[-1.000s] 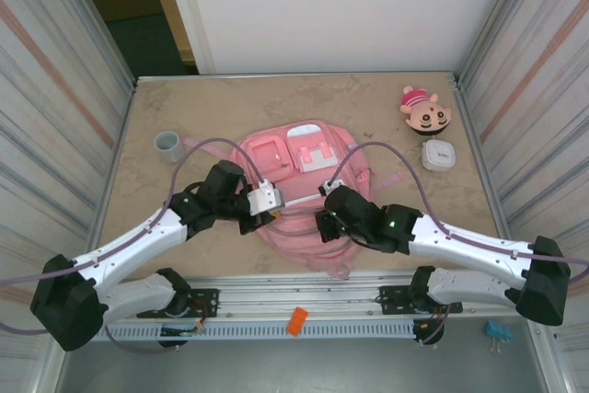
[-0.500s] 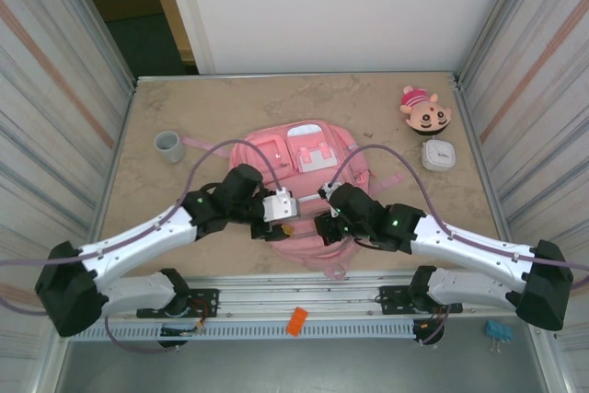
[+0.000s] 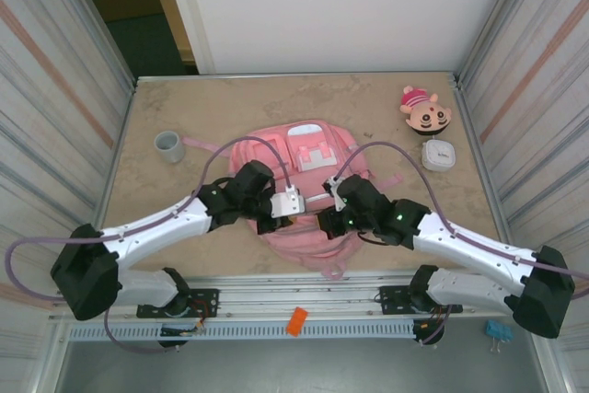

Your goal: Pack books, pencil case, and school supplies into a backpack

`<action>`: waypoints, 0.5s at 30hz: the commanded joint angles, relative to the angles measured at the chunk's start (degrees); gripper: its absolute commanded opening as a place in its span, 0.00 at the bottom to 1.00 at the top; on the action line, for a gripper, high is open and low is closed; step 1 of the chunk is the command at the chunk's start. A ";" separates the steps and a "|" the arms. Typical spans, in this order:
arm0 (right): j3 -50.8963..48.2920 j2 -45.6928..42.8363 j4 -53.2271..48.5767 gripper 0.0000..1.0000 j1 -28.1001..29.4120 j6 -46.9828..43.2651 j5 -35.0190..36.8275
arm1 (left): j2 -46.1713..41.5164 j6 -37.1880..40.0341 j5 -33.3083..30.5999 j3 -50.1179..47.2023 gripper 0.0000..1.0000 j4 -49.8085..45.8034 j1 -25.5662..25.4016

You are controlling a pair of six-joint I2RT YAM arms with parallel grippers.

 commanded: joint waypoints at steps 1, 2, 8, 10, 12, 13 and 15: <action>-1.56 -3.54 -4.10 0.00 -3.47 -2.32 -1.55 | -4.78 3.56 -2.51 -2.90 0.05 -5.40 3.93; -1.84 -3.70 -4.32 0.00 -4.37 -2.50 -1.91 | -5.89 3.83 -2.40 -3.44 0.05 -6.15 4.87; -1.83 -3.31 -1.17 0.00 -4.74 -2.47 -5.79 | -11.56 5.73 -2.46 -5.37 0.10 -9.73 9.07; -1.90 -2.78 0.82 0.00 -4.07 -2.26 -6.83 | -12.66 4.93 -0.49 -4.60 0.27 -9.86 8.82; -1.73 -2.16 1.53 0.00 -3.73 -2.06 -7.12 | -12.94 3.38 1.06 -3.39 0.42 -9.02 7.22; -1.64 -1.89 1.68 0.00 -3.64 -1.97 -7.15 | -12.82 2.24 1.15 -2.71 0.48 -7.64 5.54; -1.56 -1.88 1.83 0.00 -3.45 -1.83 -7.48 | -11.75 0.77 0.66 -1.51 0.55 -4.91 2.11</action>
